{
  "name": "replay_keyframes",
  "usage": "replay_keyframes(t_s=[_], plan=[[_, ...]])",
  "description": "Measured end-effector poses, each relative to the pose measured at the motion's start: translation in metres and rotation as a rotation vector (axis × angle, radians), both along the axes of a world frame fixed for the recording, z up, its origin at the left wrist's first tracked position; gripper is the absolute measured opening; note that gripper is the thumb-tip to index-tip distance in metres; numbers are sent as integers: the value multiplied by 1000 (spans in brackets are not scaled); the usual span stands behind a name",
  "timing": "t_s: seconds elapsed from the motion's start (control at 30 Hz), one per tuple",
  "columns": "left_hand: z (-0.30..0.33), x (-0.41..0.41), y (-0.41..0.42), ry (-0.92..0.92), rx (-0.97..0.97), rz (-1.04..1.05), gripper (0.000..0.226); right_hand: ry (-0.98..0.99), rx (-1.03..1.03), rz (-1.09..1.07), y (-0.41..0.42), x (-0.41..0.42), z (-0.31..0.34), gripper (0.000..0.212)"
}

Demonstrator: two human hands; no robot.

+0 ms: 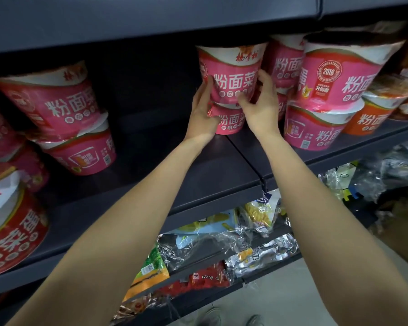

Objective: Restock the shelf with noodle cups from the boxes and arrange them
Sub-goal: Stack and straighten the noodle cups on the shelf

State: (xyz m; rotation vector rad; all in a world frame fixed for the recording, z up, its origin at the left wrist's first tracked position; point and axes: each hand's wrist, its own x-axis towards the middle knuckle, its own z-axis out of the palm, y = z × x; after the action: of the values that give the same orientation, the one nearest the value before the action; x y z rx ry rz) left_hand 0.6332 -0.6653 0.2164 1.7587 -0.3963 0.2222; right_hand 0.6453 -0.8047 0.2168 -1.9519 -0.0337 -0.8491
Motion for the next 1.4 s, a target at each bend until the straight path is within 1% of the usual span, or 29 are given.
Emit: replay_keyframes(t_s=[0.03, 0.1, 0.13, 0.2, 0.27, 0.3, 0.37, 0.43, 0.5, 0.57, 0.63, 0.73, 0.83, 0.93, 1.0, 1.13, 1.2, 1.33, 1.4], plan=[[0, 1, -1, -1, -26, 4, 78, 30, 44, 56, -1, 1, 0, 73], [2, 7, -3, 27, -103, 76, 78, 102, 110, 141, -2, 2, 1, 89], [4, 12, -4, 66, -142, 115, 83, 126, 126, 175, -2, 3, 2, 94], [10, 22, -3, 167, -100, 133, 92, 166, 166, 221, -1, 6, 2, 97], [15, 30, -2, 209, 20, 80, 90, 194, 205, 235, 1, 9, 1, 94], [16, 31, -1, 202, 55, 56, 86, 194, 210, 234, 1, 10, 1, 94], [14, 30, -1, 155, 100, 57, 75, 196, 195, 221, 0, 10, -2, 93], [8, 24, 0, 96, 138, 112, 70, 176, 181, 208, -3, 5, -7, 91], [2, 17, 2, 36, 137, 159, 68, 144, 173, 203, -6, 0, -11, 93], [-3, 12, 4, -10, 127, 198, 66, 143, 143, 159, -10, -6, -13, 97], [-5, 10, 4, -34, 127, 217, 64, 154, 123, 108, -14, -12, -11, 95], [-3, 12, 2, -31, 136, 228, 63, 207, 92, 34, -17, -15, -7, 83], [3, 18, -2, -20, 177, 237, 60, 268, 12, -78, -14, -11, -1, 71], [6, 27, -2, 28, 188, 236, 57, 279, -5, -114, -12, -9, -2, 69], [7, 33, -2, 71, 161, 206, 60, 284, 29, -69, -14, -7, -4, 76], [6, 30, -2, 117, 130, 118, 83, 277, 53, 17, -14, -10, -4, 84], [3, 26, 7, 106, 129, 123, 93, 251, 59, 45, -5, -14, -9, 86], [0, 26, 39, 95, 129, 190, 90, 245, 15, 93, 19, -13, -11, 71], [1, 28, 50, 94, 137, 213, 94, 251, 25, 98, 28, -8, -8, 66]])
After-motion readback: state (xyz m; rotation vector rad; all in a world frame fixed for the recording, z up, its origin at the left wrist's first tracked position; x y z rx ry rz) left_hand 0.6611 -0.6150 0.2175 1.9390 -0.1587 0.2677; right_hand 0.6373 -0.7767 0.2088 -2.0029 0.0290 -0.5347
